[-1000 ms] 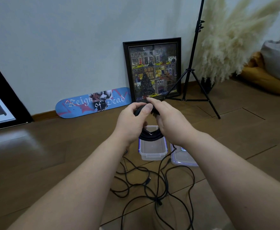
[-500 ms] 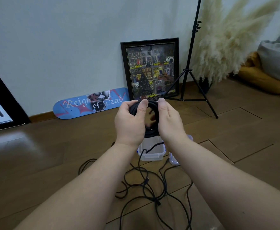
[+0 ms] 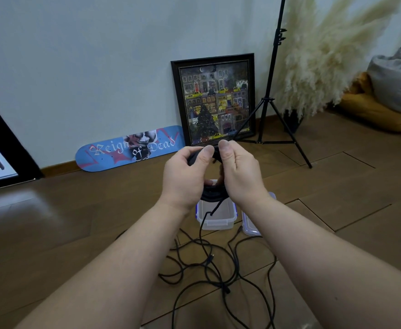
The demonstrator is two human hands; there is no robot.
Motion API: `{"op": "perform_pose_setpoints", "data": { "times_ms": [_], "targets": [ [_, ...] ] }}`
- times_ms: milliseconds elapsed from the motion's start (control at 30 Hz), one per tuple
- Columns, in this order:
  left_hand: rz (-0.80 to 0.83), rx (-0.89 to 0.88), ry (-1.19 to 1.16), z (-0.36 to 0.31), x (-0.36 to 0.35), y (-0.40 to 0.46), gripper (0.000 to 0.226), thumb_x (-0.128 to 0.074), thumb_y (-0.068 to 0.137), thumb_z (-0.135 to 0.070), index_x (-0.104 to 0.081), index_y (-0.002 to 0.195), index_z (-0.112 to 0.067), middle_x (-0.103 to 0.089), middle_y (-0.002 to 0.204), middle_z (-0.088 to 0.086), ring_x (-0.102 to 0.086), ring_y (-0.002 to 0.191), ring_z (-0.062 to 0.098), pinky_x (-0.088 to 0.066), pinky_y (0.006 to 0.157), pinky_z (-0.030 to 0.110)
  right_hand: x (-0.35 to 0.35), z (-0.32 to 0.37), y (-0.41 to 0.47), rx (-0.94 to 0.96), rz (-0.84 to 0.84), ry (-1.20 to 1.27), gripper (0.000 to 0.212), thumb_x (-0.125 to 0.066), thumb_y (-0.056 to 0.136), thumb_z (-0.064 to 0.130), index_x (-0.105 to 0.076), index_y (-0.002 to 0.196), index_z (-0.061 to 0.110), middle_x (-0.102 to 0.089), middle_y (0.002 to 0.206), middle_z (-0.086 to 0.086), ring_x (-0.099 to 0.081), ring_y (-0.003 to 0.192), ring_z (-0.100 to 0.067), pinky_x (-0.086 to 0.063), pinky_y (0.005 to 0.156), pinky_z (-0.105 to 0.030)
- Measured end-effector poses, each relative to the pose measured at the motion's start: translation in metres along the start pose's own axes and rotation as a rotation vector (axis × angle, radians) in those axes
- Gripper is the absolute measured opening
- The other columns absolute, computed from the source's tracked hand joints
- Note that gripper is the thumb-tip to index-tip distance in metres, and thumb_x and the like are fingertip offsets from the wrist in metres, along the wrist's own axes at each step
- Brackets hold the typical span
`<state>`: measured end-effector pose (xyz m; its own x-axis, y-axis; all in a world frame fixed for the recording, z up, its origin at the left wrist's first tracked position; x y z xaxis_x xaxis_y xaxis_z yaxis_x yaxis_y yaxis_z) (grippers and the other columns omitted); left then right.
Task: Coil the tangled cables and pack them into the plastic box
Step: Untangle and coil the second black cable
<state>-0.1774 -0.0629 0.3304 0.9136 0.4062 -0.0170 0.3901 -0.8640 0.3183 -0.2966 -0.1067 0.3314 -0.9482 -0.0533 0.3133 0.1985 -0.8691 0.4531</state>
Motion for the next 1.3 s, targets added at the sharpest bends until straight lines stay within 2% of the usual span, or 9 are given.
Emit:
{"op": "perform_pose_setpoints", "data": {
  "times_ms": [167,333,467,633,767,1000,1133,1233,1300],
  "targets": [
    [-0.106,-0.087,0.061,-0.001,0.006,0.004,0.026,-0.062,0.087,-0.044,-0.065,0.091,-0.018,-0.054,0.058,-0.011,-0.051,0.058,0.011,-0.050,0.057,0.033,-0.003,-0.010,-0.001,-0.112,0.027,0.174,0.050,-0.032,0.103,0.046,-0.063,0.100,0.007,-0.068,0.093,-0.013,-0.063,0.090,-0.027,-0.050,0.081,-0.042],
    [-0.034,-0.059,0.005,-0.005,-0.004,0.001,0.018,-0.056,0.098,-0.028,-0.063,0.100,-0.011,-0.050,0.060,-0.010,-0.046,0.051,0.007,-0.045,0.052,0.028,0.007,-0.004,-0.002,-0.066,-0.085,0.095,0.048,-0.034,0.104,0.041,-0.058,0.089,0.002,-0.060,0.075,-0.012,-0.053,0.071,-0.027,-0.040,0.064,-0.037],
    [0.074,-0.033,-0.017,-0.013,-0.007,-0.003,0.021,-0.048,0.102,-0.019,-0.066,0.106,-0.028,-0.056,0.065,-0.013,-0.050,0.056,0.008,-0.045,0.059,0.024,0.009,-0.002,0.001,-0.012,-0.086,0.033,0.047,-0.034,0.101,0.047,-0.053,0.081,0.008,-0.053,0.065,-0.004,-0.053,0.067,-0.027,-0.041,0.062,-0.039],
    [0.074,-0.004,-0.076,-0.013,-0.006,-0.009,0.025,-0.046,0.103,-0.019,-0.067,0.107,-0.030,-0.052,0.072,-0.003,-0.054,0.059,0.009,-0.047,0.064,0.026,0.008,0.001,0.001,0.032,-0.057,-0.015,0.040,-0.034,0.100,0.047,-0.047,0.073,0.021,-0.053,0.062,-0.002,-0.051,0.063,-0.022,-0.038,0.060,-0.037],
    [0.068,-0.040,-0.044,-0.012,-0.007,-0.009,0.021,-0.049,0.097,-0.036,-0.066,0.109,-0.033,-0.045,0.057,-0.012,-0.042,0.050,0.010,-0.046,0.061,0.032,0.006,0.001,0.002,0.049,-0.035,-0.050,0.038,-0.034,0.101,0.047,-0.046,0.074,0.023,-0.053,0.062,-0.001,-0.053,0.064,-0.022,-0.039,0.059,-0.036],
    [0.079,-0.032,-0.046,-0.011,-0.007,-0.005,0.022,-0.047,0.102,-0.017,-0.066,0.112,-0.014,-0.039,0.046,-0.012,-0.033,0.040,0.006,-0.042,0.045,0.020,0.002,-0.006,0.003,-0.003,0.050,0.018,0.049,-0.031,0.102,0.046,-0.061,0.097,0.008,-0.062,0.071,-0.007,-0.057,0.069,-0.020,-0.041,0.062,-0.034],
    [-0.047,-0.055,-0.016,-0.006,0.006,0.002,0.019,-0.050,0.101,-0.021,-0.069,0.102,-0.023,-0.044,0.047,-0.013,-0.037,0.043,0.006,-0.040,0.044,0.022,0.004,-0.008,0.000,-0.014,0.241,-0.046,0.034,-0.036,0.100,0.050,-0.055,0.092,0.023,-0.064,0.077,-0.001,-0.061,0.071,-0.016,-0.045,0.067,-0.034],
    [-0.221,-0.024,-0.026,-0.001,0.029,0.011,0.020,-0.049,0.102,-0.023,-0.069,0.099,-0.023,-0.043,0.041,-0.013,-0.036,0.037,0.003,-0.039,0.047,0.024,0.009,-0.021,0.001,-0.085,0.376,-0.121,0.008,-0.052,0.095,0.035,-0.053,0.096,0.027,-0.067,0.079,-0.002,-0.065,0.073,-0.021,-0.051,0.072,-0.038],
    [-0.355,0.022,-0.079,0.001,0.048,0.018,0.021,-0.048,0.103,-0.025,-0.068,0.099,-0.018,-0.040,0.040,-0.014,-0.035,0.035,0.003,-0.038,0.045,0.023,0.015,-0.036,0.001,-0.139,0.425,-0.279,0.009,-0.055,0.090,0.023,-0.051,0.097,0.026,-0.063,0.083,0.000,-0.064,0.075,-0.024,-0.051,0.071,-0.038]
  ]
}}
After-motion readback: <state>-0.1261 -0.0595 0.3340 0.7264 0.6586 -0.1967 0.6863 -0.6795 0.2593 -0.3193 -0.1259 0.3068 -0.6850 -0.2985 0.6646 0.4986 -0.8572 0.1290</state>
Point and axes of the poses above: each hand's wrist, its own y-axis towards the middle knuckle, its own x-axis out of the back of the hand, z = x × y, the point moved 6 cm from there along y, towards the middle knuckle
